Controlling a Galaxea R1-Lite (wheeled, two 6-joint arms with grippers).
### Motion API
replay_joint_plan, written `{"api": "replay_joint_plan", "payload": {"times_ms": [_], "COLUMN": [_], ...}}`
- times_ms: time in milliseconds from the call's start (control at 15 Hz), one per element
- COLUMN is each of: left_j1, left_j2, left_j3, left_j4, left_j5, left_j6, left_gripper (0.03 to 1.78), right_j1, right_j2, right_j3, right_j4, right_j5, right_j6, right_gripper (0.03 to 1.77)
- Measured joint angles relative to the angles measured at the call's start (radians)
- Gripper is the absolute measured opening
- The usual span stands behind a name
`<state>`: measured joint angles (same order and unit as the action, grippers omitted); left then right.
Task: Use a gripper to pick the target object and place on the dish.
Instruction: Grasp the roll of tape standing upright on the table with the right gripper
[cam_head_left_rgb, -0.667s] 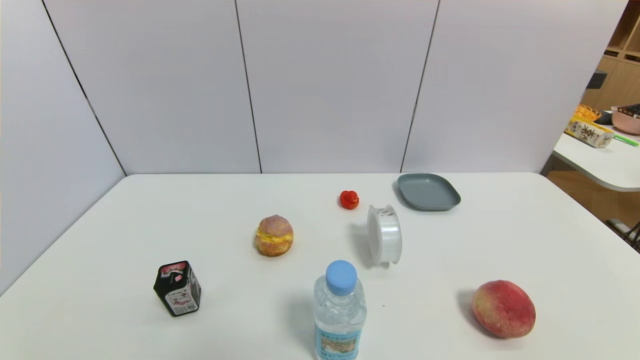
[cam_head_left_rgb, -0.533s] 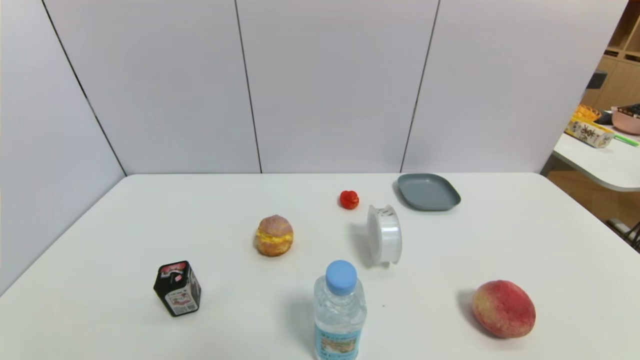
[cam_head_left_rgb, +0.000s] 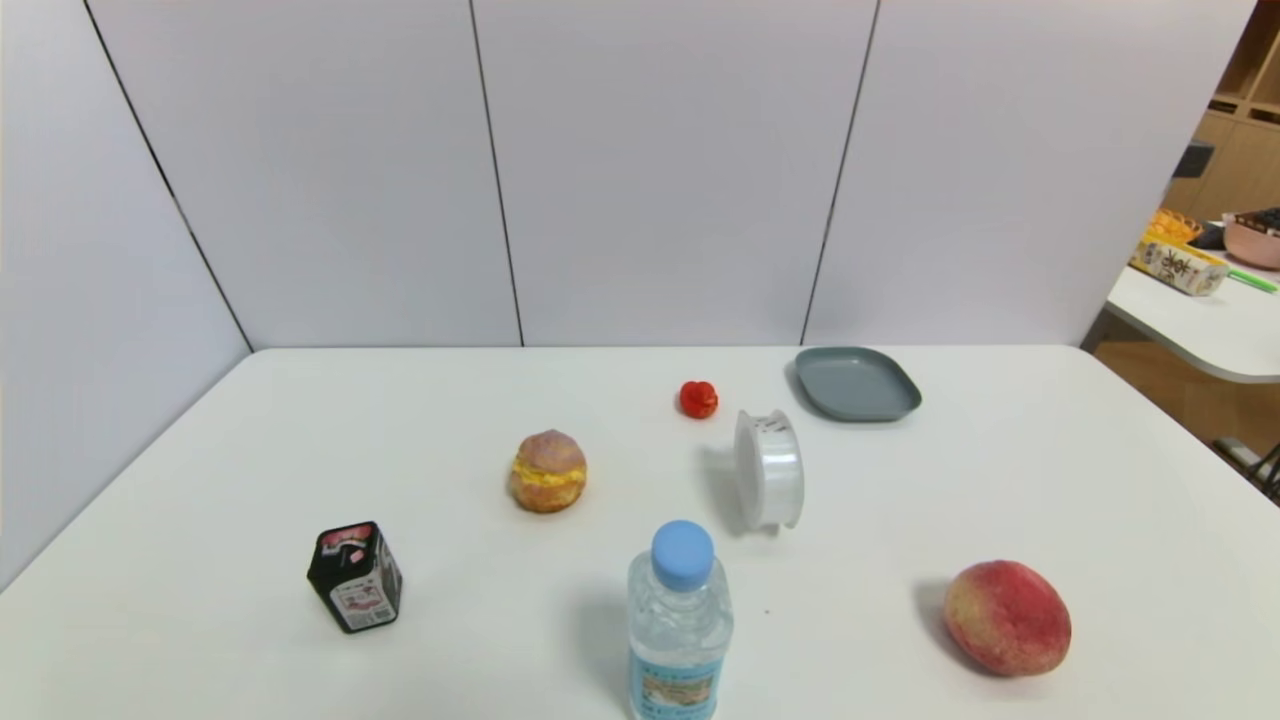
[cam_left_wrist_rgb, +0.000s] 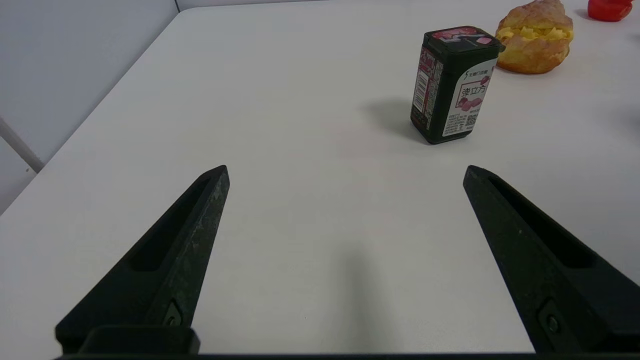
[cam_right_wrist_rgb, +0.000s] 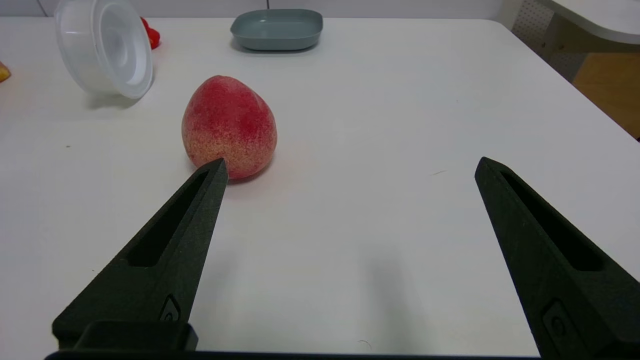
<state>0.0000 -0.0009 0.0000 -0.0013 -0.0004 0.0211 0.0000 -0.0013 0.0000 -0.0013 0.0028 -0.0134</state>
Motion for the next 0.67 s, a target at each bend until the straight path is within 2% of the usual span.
{"api": "replay_joint_plan", "payload": {"times_ms": [267, 467, 667], "left_j1": [0.000, 0.000, 0.000], "left_j2": [0.000, 0.000, 0.000], "left_j3": [0.000, 0.000, 0.000], "left_j4": [0.000, 0.000, 0.000], "left_j5": [0.000, 0.000, 0.000], "left_j6": [0.000, 0.000, 0.000], "left_gripper": [1.69, 1.69, 1.69], "right_j1": [0.000, 0.000, 0.037], "right_j2": [0.015, 0.097, 0.226], "right_j3": [0.000, -0.012, -0.153], "right_j4": [0.001, -0.007, -0.017], "right_j5": [-0.003, -0.001, 0.003], "right_j6": [-0.018, -0.040, -0.056], "right_gripper": [1.71, 1.71, 1.71]}}
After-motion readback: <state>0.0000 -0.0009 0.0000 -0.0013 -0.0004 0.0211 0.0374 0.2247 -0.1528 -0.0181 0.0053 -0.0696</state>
